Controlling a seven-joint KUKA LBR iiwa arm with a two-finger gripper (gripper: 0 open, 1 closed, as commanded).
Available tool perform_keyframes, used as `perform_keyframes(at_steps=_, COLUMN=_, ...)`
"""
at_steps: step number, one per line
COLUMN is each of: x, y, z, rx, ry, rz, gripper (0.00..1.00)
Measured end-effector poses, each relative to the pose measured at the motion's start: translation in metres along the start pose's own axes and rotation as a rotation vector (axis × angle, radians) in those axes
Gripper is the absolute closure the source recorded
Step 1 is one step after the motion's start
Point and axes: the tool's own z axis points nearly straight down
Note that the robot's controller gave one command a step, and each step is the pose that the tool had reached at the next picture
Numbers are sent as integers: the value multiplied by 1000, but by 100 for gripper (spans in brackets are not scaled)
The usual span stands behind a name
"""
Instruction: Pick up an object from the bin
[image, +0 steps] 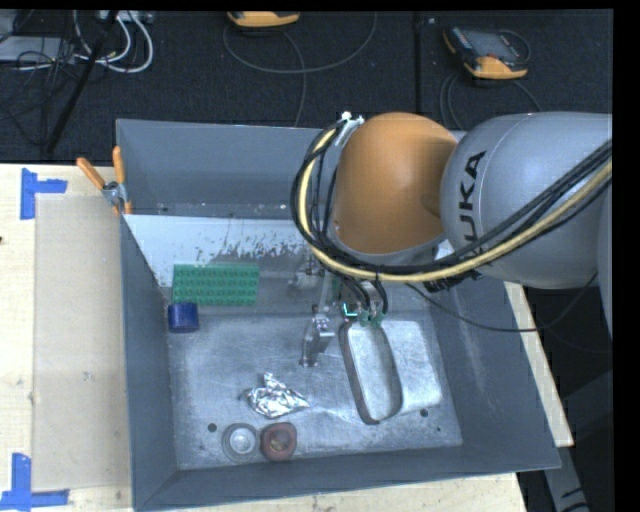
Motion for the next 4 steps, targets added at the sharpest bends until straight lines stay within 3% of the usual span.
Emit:
perform_keyframes(at_steps=1, x=47, y=2, z=71, rx=1, ry=-1, rz=-205, gripper=0)
perform_keyframes(at_steps=2, x=50, y=2, z=138, rx=3, ry=-16, rz=-146, gripper=0)
perform_keyframes(at_steps=3, x=51, y=2, z=137, rx=2, ry=-12, rz=-143, gripper=100)
perform_keyframes(at_steps=4, x=44, y=-7, z=-18, rx=1, ry=-18, rz=-296, gripper=100)
